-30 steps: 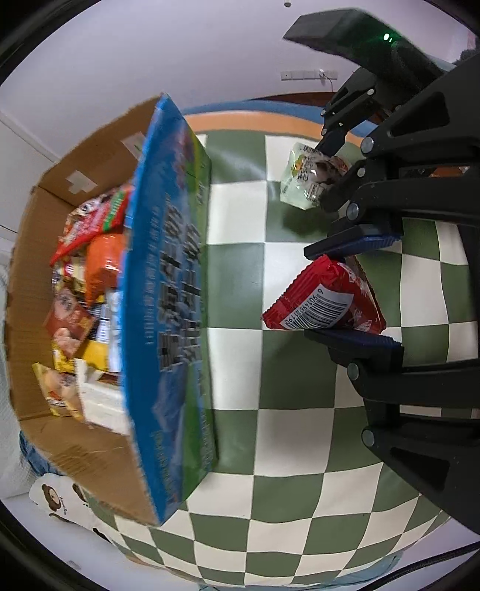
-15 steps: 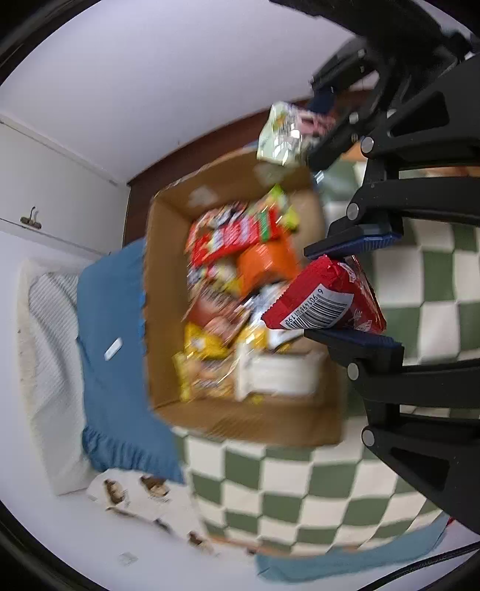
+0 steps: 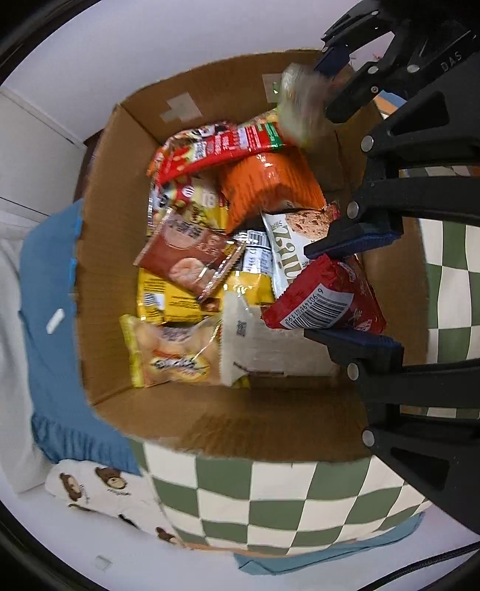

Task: Organize snacks
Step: 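Lower both packets into the cardboard box and open both tools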

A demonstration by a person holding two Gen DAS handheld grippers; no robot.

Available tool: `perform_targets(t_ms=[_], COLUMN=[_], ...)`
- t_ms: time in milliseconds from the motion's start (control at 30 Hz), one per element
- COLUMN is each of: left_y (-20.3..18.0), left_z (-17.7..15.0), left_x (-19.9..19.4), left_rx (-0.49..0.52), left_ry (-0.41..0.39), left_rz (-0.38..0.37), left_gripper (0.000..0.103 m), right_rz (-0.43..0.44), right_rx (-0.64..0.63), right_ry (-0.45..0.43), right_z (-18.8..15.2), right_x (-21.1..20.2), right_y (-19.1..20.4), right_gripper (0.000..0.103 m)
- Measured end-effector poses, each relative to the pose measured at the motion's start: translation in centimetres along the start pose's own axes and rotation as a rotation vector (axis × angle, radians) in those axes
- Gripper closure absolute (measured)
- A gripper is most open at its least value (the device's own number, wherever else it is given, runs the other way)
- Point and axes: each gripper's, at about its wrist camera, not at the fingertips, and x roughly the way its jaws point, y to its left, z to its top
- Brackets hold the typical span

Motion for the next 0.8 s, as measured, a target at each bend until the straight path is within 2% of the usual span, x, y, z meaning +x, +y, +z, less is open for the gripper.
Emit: perform_targets(t_ms=[33,167,233,300,333,600,800], left_y=[0.0,-0.2,-0.2,-0.2,-0.2,0.1,-0.1], left_z=[0.1,0.2,0.1,0.1,0.0,-1.0,-2.6], left_x=[0.3,1.0,0.9,0.8,0.6,-1.5,-3.9], left_rx=[-0.003,-0.011,-0.02,-0.023,-0.022,-0.025,-0.046], left_ry=[0.008,0.021,0.009,-0.007,-0.018,-0.094,-0.157], left_rz=[-0.001,0.0,0.007,0.019,0.03,0.083,0.073], left_gripper=[0.069,0.065,0.054,0.023,0.013,0.012,0.012], right_rz=[0.001,-0.04,-0.076,-0.099,-0.115,-0.203,-0.225], right_rx=[0.008,0.023,0.027,0.032,0.036,0.038,0.028], right_ry=[0.014,0.039,0.053,0.054,0.053,0.029,-0.02], right_z=[0.0,0.4,0.7,0.8,0.9,0.7,0.4], right_x=[0.2,0.4,0.5,0.2,0.1,-1.4,-3.8], right_y=[-0.2,-0.5,-0.7,-0.8,-0.9,-1.2,-0.7], right_gripper=[0.049,0.022,0.012,0.006,0.006,0.003,0.002])
